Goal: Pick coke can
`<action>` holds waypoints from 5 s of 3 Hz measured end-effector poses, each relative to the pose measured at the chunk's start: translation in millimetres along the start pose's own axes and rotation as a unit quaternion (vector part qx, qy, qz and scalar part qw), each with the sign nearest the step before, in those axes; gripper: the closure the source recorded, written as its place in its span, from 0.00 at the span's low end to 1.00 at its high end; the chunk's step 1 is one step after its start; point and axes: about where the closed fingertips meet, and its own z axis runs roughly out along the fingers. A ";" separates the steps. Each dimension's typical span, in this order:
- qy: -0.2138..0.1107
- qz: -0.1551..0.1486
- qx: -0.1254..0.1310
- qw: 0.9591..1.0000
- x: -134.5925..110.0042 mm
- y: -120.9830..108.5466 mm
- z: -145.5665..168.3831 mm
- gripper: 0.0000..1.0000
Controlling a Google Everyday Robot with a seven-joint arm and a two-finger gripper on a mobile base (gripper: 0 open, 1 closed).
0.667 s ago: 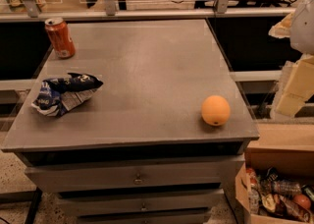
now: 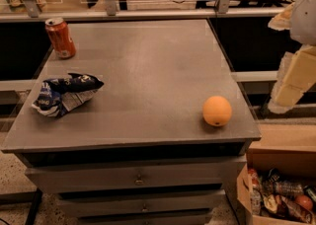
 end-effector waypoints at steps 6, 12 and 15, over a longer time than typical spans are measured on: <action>-0.176 0.071 0.080 0.978 -234.1 -126.2 112.4 0.00; -0.423 0.068 -0.095 0.898 -483.1 -125.0 230.8 0.00; -0.431 0.031 -0.115 0.894 -552.1 -106.4 258.5 0.00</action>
Offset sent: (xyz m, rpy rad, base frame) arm 0.1607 0.0935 -0.0096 0.1080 -0.1843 -0.0860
